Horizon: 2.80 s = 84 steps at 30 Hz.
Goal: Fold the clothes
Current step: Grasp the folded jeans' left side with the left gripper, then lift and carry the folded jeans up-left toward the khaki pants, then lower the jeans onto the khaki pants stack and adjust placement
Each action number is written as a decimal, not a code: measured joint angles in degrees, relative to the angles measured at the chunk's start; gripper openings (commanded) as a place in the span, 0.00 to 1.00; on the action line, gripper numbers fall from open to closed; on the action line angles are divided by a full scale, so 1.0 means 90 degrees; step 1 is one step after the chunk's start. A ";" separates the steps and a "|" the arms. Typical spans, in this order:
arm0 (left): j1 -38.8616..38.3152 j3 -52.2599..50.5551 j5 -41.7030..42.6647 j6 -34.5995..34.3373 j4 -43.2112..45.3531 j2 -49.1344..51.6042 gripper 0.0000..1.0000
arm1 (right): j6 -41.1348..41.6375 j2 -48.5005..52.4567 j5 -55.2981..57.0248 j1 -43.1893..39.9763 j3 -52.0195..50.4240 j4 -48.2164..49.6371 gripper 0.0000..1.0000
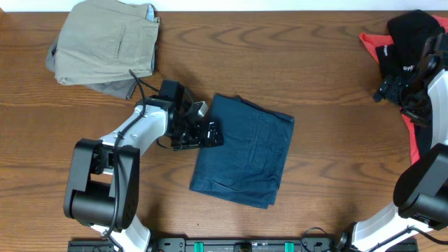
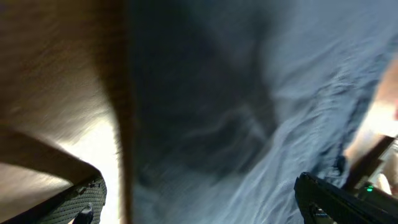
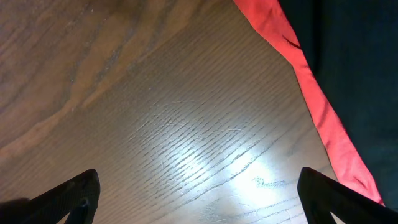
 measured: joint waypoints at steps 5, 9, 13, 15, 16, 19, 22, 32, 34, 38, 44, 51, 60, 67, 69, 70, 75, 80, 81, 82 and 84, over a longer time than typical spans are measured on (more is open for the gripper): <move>-0.0010 -0.0061 0.0435 -0.0036 0.0182 0.0138 0.62 | 0.0000 -0.0002 0.0002 0.0000 0.0000 0.0002 0.99; -0.0017 -0.0124 0.0427 -0.0015 0.0206 0.0408 0.19 | 0.0000 -0.0002 0.0000 0.0000 0.0000 0.0000 0.99; -0.0029 -0.0155 0.0335 -0.0272 0.0172 0.0488 0.06 | 0.0000 -0.0002 0.0000 0.0000 0.0000 0.0002 0.99; -0.0049 -0.0100 0.0240 -0.0372 0.0085 0.0488 0.06 | 0.0000 0.0000 0.0000 0.0000 0.0000 0.0000 0.99; -0.0061 -0.0032 0.0160 -0.0406 -0.0015 0.0488 0.06 | 0.0000 -0.0002 0.0000 0.0000 0.0000 0.0000 0.99; -0.0070 0.0311 -0.0197 -0.0493 -0.0423 0.0495 0.06 | 0.0000 -0.0002 0.0000 0.0000 0.0000 0.0000 0.99; -0.0073 0.0903 -0.0712 -0.0537 -0.0804 0.0522 0.06 | 0.0000 -0.0002 0.0000 0.0000 0.0000 0.0000 0.99; 0.0061 0.3167 -0.2759 -0.0556 -0.1008 0.0537 0.06 | 0.0000 0.0000 0.0000 0.0000 0.0000 0.0000 0.99; 0.0182 0.3475 -0.3089 -0.0546 -0.1008 0.0537 0.06 | 0.0000 -0.0002 0.0000 0.0000 0.0000 0.0000 0.99; 0.0515 0.3915 -0.3604 -0.0384 -0.1027 0.0537 0.06 | 0.0000 -0.0002 0.0000 0.0000 0.0000 0.0000 0.99; 0.1132 0.4335 -0.4022 0.0153 -0.1134 0.0539 0.06 | 0.0000 0.0000 0.0000 0.0000 0.0000 0.0000 0.99; 0.1639 0.4568 -0.4158 0.0838 -0.0984 0.0542 0.06 | 0.0000 -0.0002 0.0000 0.0000 0.0000 0.0000 0.99; 0.1707 0.4826 -0.4337 0.1314 -0.0828 0.0614 0.06 | 0.0000 -0.0002 0.0000 0.0000 0.0000 0.0000 0.99; 0.1656 0.5513 -0.4711 0.1282 -0.1018 0.0631 0.06 | 0.0000 0.0000 0.0000 0.0000 0.0000 0.0000 0.99; 0.1651 0.5608 -0.4833 0.1273 -0.1015 0.0631 0.06 | 0.0000 -0.0002 0.0000 0.0000 0.0000 0.0000 0.99; 0.1639 0.5627 -0.4901 0.1263 -0.1018 0.0631 0.06 | 0.0000 -0.0002 0.0000 0.0000 0.0000 0.0000 0.99; 0.1532 0.5629 -0.5161 0.1168 -0.1090 0.0629 0.06 | 0.0000 -0.0002 0.0000 0.0000 0.0000 0.0000 0.99; 0.1314 0.5642 -0.5263 0.0964 -0.1120 0.0631 0.06 | 0.0000 -0.0002 0.0000 0.0000 0.0000 0.0000 0.98; 0.1263 0.5673 -0.5277 0.0945 -0.1151 0.0629 0.06 | 0.0000 0.0000 0.0000 0.0000 0.0000 0.0000 0.99; 0.1202 0.5705 -0.5294 0.0940 -0.1161 0.0629 0.06 | 0.0000 -0.0002 0.0000 0.0000 0.0000 0.0000 0.99; 0.1071 0.5795 -0.5304 0.0937 -0.1161 0.0629 0.06 | 0.0000 0.0000 0.0000 0.0000 0.0000 0.0000 0.99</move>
